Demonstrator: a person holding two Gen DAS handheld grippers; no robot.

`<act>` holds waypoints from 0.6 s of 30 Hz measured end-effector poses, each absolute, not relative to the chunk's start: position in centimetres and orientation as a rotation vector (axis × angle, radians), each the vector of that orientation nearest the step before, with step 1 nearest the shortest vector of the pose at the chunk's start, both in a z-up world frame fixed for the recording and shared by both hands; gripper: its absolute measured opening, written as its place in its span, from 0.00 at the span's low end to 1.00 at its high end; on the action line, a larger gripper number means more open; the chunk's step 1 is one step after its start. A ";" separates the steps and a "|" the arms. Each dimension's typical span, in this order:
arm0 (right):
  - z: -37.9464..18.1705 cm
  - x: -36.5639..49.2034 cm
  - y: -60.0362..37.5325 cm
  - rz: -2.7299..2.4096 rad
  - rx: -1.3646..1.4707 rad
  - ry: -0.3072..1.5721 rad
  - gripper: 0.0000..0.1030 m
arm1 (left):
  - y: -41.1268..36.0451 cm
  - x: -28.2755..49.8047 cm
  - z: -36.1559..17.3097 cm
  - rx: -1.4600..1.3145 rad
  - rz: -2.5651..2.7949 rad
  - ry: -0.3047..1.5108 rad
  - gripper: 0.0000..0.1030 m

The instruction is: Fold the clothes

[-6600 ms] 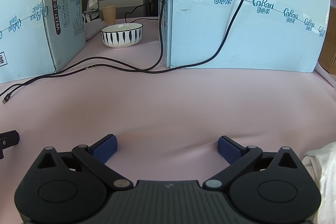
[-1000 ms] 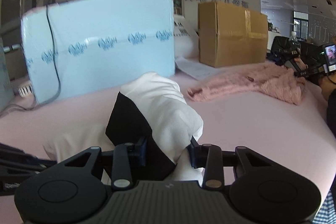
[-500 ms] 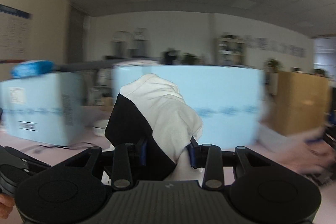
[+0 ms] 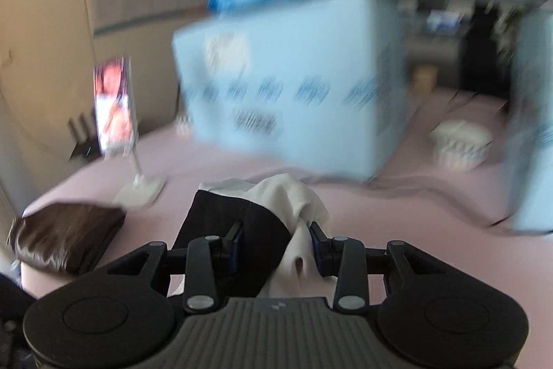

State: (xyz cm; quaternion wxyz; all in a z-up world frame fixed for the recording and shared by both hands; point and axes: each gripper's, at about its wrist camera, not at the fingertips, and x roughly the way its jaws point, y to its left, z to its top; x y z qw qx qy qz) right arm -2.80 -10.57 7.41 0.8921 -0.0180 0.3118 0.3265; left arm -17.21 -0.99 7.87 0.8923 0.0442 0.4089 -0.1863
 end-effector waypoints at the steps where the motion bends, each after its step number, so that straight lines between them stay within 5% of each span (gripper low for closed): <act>1: 6.8 -2.6 -9.5 0.670 -0.046 0.650 0.40 | -0.7 -17.1 7.5 0.098 -0.368 0.857 0.08; 5: 5.9 -2.2 -9.1 0.667 -0.001 0.681 0.60 | 1.1 -16.4 7.9 0.050 -0.377 0.893 0.11; 7: 5.6 -1.7 -9.3 0.651 0.009 0.697 0.72 | 2.1 -16.0 8.3 0.015 -0.394 0.912 0.24; 9: 5.6 -2.1 -10.6 0.587 0.043 0.654 0.88 | 3.1 -15.5 8.8 -0.020 -0.412 0.930 0.52; 12: 5.7 -2.6 -12.5 0.486 0.094 0.585 0.91 | 4.6 -14.8 10.3 -0.062 -0.402 0.900 0.78; 18: 7.0 -5.1 -17.9 0.317 0.141 0.500 0.96 | 6.3 -11.3 12.3 -0.120 -0.335 0.852 0.83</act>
